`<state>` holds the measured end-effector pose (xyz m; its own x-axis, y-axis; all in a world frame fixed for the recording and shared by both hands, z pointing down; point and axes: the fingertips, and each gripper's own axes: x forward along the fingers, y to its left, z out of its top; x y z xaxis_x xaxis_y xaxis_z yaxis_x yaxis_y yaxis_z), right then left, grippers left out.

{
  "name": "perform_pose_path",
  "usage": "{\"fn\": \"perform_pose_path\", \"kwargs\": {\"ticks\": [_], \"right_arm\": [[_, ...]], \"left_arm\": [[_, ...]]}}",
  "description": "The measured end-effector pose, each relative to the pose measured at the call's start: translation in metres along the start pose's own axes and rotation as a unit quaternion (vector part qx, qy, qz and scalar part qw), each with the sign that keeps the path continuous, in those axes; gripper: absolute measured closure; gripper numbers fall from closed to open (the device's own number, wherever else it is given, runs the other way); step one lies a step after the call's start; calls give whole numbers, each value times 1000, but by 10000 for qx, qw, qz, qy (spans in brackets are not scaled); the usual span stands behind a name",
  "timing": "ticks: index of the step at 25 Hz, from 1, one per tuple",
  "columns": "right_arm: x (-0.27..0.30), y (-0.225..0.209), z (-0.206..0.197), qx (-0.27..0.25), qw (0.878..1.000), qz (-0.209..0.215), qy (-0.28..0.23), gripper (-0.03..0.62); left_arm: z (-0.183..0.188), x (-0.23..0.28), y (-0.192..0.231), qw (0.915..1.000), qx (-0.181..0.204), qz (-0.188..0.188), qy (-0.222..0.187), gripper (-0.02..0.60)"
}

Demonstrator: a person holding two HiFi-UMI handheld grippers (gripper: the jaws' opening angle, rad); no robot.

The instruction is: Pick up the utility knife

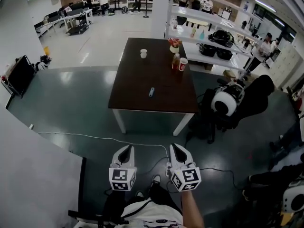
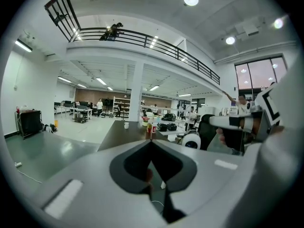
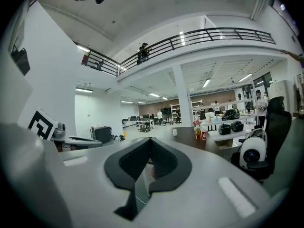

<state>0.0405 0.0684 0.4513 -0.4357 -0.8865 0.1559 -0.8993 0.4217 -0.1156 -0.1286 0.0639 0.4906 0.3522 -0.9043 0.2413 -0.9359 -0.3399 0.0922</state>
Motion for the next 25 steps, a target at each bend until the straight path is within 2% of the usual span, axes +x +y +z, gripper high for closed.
{"fn": "perform_pose_path", "kwargs": {"ticks": [10,18,25], "right_arm": [[49,-55,40,-41,9991,320,-272,592],[68,-85,35,36,9985,534,-78,592],[89,-96,30,134,9980,622,22,592]], "left_arm": [[45,68,4,9988,87,404,-263,583],[41,106,-8,9985,88,533,-68,583],[36,132,1,9982,-112,558,164,583]]}}
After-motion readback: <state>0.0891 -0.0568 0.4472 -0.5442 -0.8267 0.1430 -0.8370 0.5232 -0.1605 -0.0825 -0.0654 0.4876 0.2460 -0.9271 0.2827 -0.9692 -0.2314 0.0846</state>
